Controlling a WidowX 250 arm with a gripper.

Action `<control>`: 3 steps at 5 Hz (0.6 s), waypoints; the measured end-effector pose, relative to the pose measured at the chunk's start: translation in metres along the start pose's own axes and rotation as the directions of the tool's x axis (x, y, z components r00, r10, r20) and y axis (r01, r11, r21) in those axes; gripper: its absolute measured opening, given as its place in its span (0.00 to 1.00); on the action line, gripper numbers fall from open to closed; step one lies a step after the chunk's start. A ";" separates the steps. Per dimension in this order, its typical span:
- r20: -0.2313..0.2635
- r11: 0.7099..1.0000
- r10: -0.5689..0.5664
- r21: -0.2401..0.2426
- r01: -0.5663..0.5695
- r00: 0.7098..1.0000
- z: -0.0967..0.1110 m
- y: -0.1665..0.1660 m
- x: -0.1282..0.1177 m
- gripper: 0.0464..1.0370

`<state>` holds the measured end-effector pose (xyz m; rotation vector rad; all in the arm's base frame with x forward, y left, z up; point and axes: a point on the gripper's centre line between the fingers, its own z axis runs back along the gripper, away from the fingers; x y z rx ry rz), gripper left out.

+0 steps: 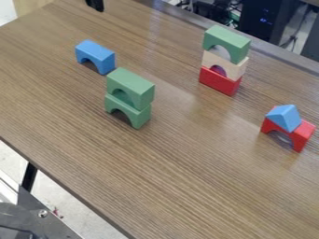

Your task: Put the blue arch on top of the green arch

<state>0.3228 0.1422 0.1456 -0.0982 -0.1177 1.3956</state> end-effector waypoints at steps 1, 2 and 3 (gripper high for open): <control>-0.023 0.999 0.003 0.040 -0.002 1.000 -0.014 0.004 -0.002 0.96; 0.043 0.982 0.077 0.167 -0.083 0.996 -0.037 -0.011 0.015 0.96; 0.061 0.963 0.086 0.250 -0.099 0.994 -0.059 -0.022 0.022 0.96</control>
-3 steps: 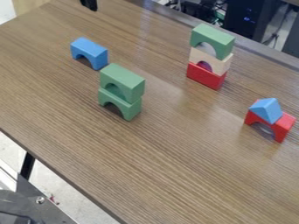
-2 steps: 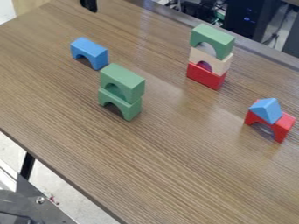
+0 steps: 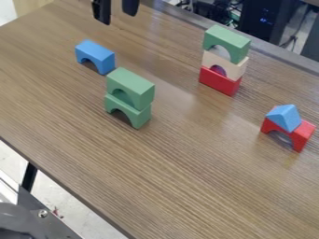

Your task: Put the blue arch on top of the green arch

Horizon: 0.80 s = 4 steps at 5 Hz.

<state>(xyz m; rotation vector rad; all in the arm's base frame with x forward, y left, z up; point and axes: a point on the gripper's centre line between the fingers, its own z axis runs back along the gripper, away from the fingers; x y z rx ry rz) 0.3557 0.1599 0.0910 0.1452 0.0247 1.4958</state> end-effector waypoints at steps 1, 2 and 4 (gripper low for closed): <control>0.006 0.998 0.035 0.045 -0.036 0.999 -0.014 -0.005 0.005 0.96; -0.001 0.993 0.106 0.048 -0.105 0.994 -0.023 -0.001 0.007 0.96; 0.001 0.974 0.220 0.063 -0.219 0.976 -0.036 0.013 0.022 0.96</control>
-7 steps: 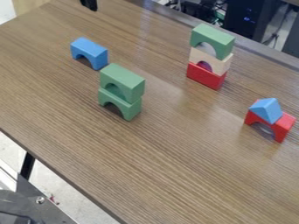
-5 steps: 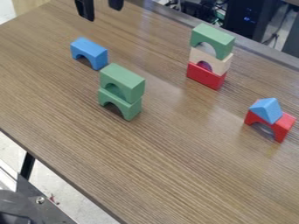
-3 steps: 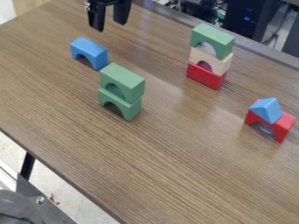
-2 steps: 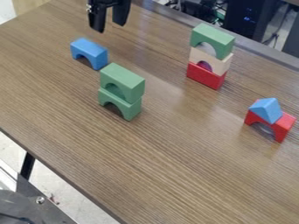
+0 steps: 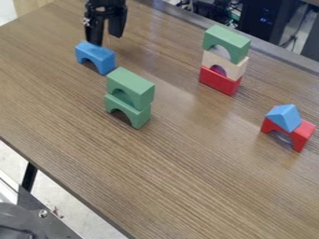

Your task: Put the blue arch on top of the green arch

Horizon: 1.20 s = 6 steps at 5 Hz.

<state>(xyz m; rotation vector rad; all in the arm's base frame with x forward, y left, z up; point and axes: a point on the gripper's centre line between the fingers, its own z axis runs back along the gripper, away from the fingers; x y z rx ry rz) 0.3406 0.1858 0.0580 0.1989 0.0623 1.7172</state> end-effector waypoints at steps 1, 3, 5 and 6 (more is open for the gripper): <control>0.012 1.000 -0.001 0.006 0.001 1.000 -0.002 0.002 0.002 0.96; -0.017 0.998 -0.050 0.048 0.050 0.999 -0.001 0.006 0.003 0.96; -0.046 0.991 -0.106 0.077 0.109 0.993 -0.025 0.007 0.004 0.96; -0.072 0.994 -0.084 0.070 0.089 0.994 -0.033 0.004 0.007 0.96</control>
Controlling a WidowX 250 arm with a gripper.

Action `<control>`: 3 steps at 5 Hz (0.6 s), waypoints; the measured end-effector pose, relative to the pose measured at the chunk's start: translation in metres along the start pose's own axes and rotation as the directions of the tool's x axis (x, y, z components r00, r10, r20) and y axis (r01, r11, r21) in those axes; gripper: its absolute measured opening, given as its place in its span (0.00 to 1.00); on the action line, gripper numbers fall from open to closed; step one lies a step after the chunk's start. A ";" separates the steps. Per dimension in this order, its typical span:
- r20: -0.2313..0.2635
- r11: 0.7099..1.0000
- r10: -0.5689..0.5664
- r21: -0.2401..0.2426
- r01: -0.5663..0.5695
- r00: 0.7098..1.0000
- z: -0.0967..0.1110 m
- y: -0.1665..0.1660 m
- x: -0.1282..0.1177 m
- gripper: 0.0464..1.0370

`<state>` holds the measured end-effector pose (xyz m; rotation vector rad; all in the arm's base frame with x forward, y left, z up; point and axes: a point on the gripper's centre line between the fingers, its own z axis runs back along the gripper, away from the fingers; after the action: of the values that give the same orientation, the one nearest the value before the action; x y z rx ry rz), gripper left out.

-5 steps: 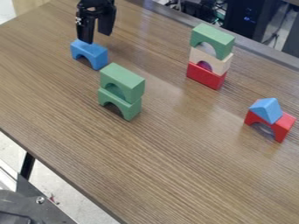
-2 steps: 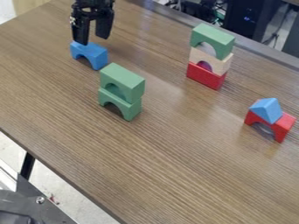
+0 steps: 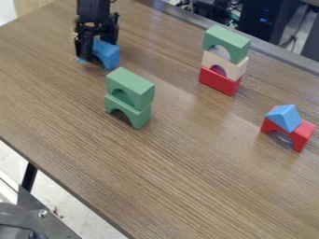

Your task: Put the blue arch on top of the green arch

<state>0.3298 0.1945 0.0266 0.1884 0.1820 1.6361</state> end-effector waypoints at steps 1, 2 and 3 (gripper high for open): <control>-0.051 1.000 0.010 -0.022 -0.011 0.999 -0.001 0.000 0.003 0.93; -0.068 0.998 -0.011 -0.058 0.007 0.998 -0.002 -0.003 0.004 0.63; -0.110 0.995 -0.077 -0.067 0.070 0.991 0.003 -0.005 -0.003 0.57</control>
<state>0.3359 0.1914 0.0279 0.0412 0.2204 1.5777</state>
